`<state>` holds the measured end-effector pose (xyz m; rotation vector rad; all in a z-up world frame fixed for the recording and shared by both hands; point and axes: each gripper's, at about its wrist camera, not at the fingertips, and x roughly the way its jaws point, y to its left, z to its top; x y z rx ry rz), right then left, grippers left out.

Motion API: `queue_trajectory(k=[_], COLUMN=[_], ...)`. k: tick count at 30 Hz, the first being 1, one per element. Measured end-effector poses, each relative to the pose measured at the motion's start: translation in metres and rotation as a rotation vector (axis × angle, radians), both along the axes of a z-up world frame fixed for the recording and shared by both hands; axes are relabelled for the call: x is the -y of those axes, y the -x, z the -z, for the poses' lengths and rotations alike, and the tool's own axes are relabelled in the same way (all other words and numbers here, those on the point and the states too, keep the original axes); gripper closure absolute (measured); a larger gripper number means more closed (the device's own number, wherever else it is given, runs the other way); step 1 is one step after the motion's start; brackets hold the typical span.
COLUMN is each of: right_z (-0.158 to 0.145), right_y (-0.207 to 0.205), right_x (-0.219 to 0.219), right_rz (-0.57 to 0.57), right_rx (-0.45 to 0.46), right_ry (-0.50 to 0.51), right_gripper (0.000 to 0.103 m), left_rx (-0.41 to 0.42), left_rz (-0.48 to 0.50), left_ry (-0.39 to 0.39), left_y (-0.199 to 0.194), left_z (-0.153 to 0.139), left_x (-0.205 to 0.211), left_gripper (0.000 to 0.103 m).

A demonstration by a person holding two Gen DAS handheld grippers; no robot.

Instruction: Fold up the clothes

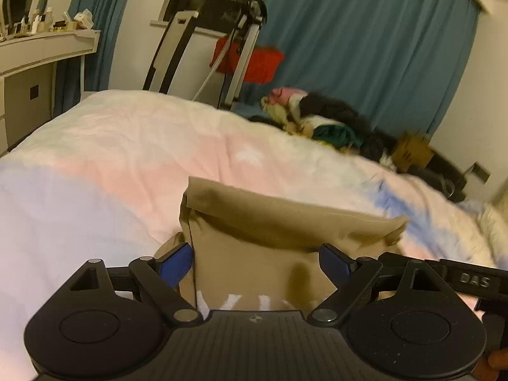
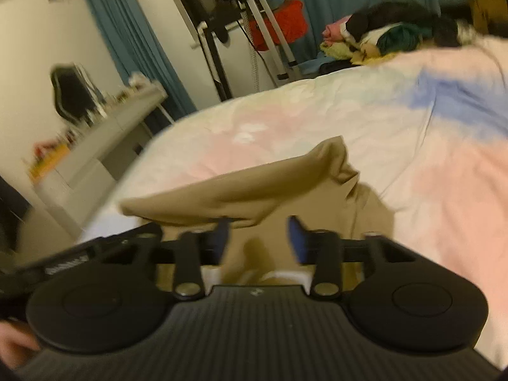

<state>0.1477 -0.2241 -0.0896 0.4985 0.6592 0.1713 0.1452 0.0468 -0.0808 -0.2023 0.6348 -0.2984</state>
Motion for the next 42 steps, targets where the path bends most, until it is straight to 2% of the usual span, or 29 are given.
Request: queue_trajectory(k=[3,5,10,13,17,20,23,25,27,32,36,38,39,41,42], right_z=[0.007,0.011,0.027,0.017,0.0,-0.009,-0.01,-0.001,0.012,0.012,0.007,0.003,0.001,0.0,-0.001], right_y=[-0.016,-0.026,-0.039,-0.027,0.009,0.043,0.058,0.055,0.05,0.054,0.062,0.068,0.07,0.076,0.078], right_x=[-0.006,-0.009,-0.021,-0.027,-0.033,-0.038,-0.043,-0.046,-0.041,-0.032,-0.031,-0.029,-0.027,-0.021,-0.018], right_rz=[-0.005,-0.009,-0.001,-0.026,-0.045,-0.042,-0.05,-0.042,-0.037,-0.013,0.011,0.031,0.045,0.057,0.063], right_rx=[-0.003,-0.005,-0.012,0.003,0.036,0.039,0.052,0.011,-0.042,-0.067,-0.074,-0.078,-0.082,-0.079,-0.078], right_ry=[0.104,0.173,0.245,0.247,0.236,0.236,0.298,0.346,0.298,0.222,0.187,0.16,0.142,0.053,0.007], right_gripper=[0.071,0.073,0.072,0.071,0.071,0.07,0.071,0.071,0.071,0.071,0.071,0.071,0.068,0.052,0.033], left_rx=[-0.026,-0.071,-0.08,-0.071,-0.051,-0.081,-0.12,-0.142,-0.168,-0.189,-0.174,-0.216,-0.246,-0.309,-0.342], left_rz=[-0.013,-0.002,-0.002,-0.013,-0.018,-0.018,-0.034,-0.054,-0.083,-0.111,-0.08,-0.059,-0.068,-0.094,-0.128], left_ry=[-0.074,-0.108,-0.105,-0.108,-0.117,-0.118,-0.093,-0.059,-0.018,0.066,0.222,0.303,0.334,0.403,0.458], left_y=[-0.025,-0.038,-0.038,-0.027,0.01,0.035,0.045,0.046,0.052,0.08,0.112,0.113,0.108,0.098,0.092], left_z=[0.013,0.024,0.031,0.024,0.01,0.014,0.019,0.022,0.024,0.012,0.004,0.008,0.015,0.028,0.038], left_x=[0.012,0.018,0.015,0.015,0.011,0.01,0.007,0.002,-0.004,-0.016,-0.027,-0.028,-0.029,-0.031,-0.034], left_gripper=[0.014,0.014,0.014,0.015,0.014,0.014,0.014,0.014,0.014,0.014,0.014,0.014,0.015,0.015,0.018])
